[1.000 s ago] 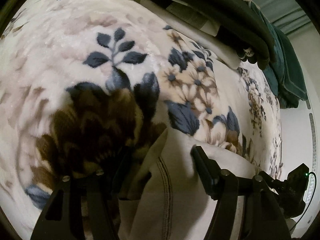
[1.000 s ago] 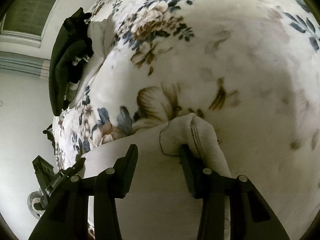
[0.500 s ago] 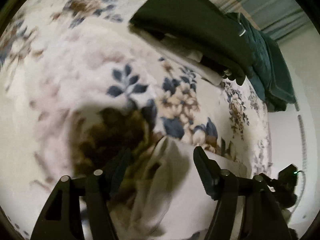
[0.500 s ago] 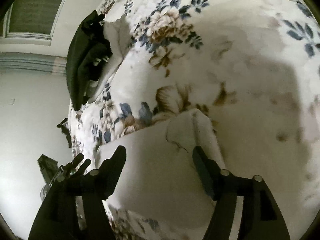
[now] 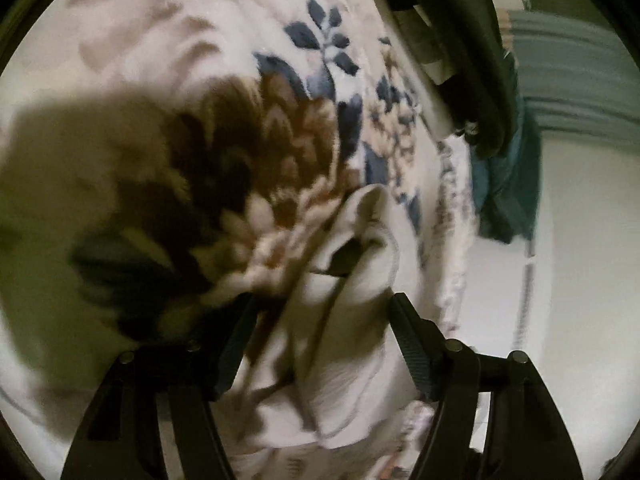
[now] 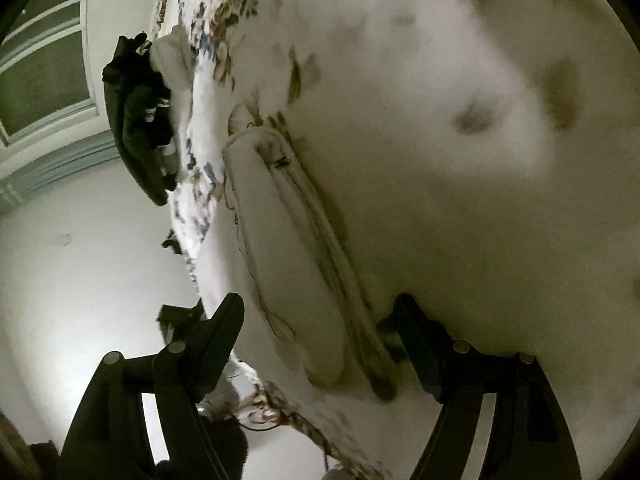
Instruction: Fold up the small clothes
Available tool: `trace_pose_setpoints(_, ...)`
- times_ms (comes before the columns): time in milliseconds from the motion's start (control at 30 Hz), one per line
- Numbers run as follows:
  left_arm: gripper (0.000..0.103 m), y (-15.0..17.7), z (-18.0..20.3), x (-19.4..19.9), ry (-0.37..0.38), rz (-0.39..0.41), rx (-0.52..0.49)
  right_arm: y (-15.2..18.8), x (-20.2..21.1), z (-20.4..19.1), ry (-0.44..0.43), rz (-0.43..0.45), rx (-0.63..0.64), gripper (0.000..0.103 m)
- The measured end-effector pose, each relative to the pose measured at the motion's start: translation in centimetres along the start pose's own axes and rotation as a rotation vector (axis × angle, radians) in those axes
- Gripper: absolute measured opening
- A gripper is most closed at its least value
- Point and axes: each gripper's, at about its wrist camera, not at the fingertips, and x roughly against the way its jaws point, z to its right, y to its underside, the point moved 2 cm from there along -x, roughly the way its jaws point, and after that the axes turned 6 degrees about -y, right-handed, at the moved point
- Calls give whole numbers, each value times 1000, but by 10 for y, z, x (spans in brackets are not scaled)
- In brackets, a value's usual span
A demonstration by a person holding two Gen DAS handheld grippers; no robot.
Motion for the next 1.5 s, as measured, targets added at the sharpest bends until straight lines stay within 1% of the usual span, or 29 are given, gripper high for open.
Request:
trace_pose_setpoints(67,66,-1,0,-2,57,-14,32,-2,-5,-1,-24,-9,-6,79)
trace_pose_setpoints(100,66,0,1,-4,65,-21,36,-3,-9,-3,-34,-19,0,79)
trace_pose_setpoints(233,66,4,12,-14,56,-41,-1,-5,-27,-12,-27,-62,24,79)
trace_pose_setpoints(300,63,7,22,-16,20,-17,-41,-5,-36,-16,-9,-68,40,79)
trace_pose_setpoints(333,45,9,28,-16,-3,-4,-69,-4,-39,-21,-2,-65,58,73)
trace_pose_setpoints(367,25,10,34,-17,-24,6,-97,-3,-42,-26,5,-60,75,64)
trace_pose_setpoints(400,14,11,39,-16,-47,16,-124,-2,-46,-31,14,-62,94,41)
trace_pose_setpoints(433,14,11,44,-13,-63,33,-143,1,-49,-37,32,-57,110,25)
trace_pose_setpoints(467,14,11,50,-8,-77,51,-162,2,-49,-40,37,-47,117,23)
trace_pose_setpoints(500,14,11,55,-7,-91,58,-174,4,-49,-44,43,-31,124,20)
trace_pose_setpoints(600,14,10,71,5,-110,61,-213,9,-41,-64,61,9,142,18)
trace_pose_setpoints(667,14,7,88,17,-120,69,-248,12,-35,-84,67,25,155,17)
trace_pose_setpoints(767,14,-6,110,40,-106,82,-274,13,-28,-118,75,35,184,16)
trace_pose_setpoints(900,14,-40,153,74,-87,120,-315,4,-20,-183,69,63,240,16)
trace_pose_setpoints(967,14,-64,175,88,-82,146,-334,-6,-19,-221,61,81,273,16)
trace_pose_setpoints(1000,14,-78,187,94,-78,162,-342,-16,-22,-246,57,90,299,16)
trace_pose_setpoints(1033,14,-92,197,99,-76,179,-352,-22,-24,-260,57,98,315,16)
trace_pose_setpoints(1167,14,-155,237,109,-87,252,-380,-67,-41,-330,36,139,366,16)
trace_pose_setpoints(1267,14,-210,258,107,-106,297,-392,-110,-67,-374,33,152,399,16)
trace_pose_setpoints(1300,14,-223,260,104,-109,304,-398,-130,-80,-391,40,152,417,16)
trace_pose_setpoints(1367,14,-257,265,94,-143,321,-414,-155,-99,-409,58,152,439,16)
trace_pose_setpoints(1400,15,-270,264,89,-155,319,-417,-175,-112,-420,75,154,447,16)
trace_pose_setpoints(1433,15,-284,262,81,-180,317,-416,-187,-120,-424,86,156,448,16)
trace_pose_setpoints(1467,16,-295,260,74,-219,313,-416,-201,-130,-429,103,155,452,16)
trace_pose_setpoints(1500,18,-309,257,63,-281,302,-417,-213,-140,-432,124,152,454,16)
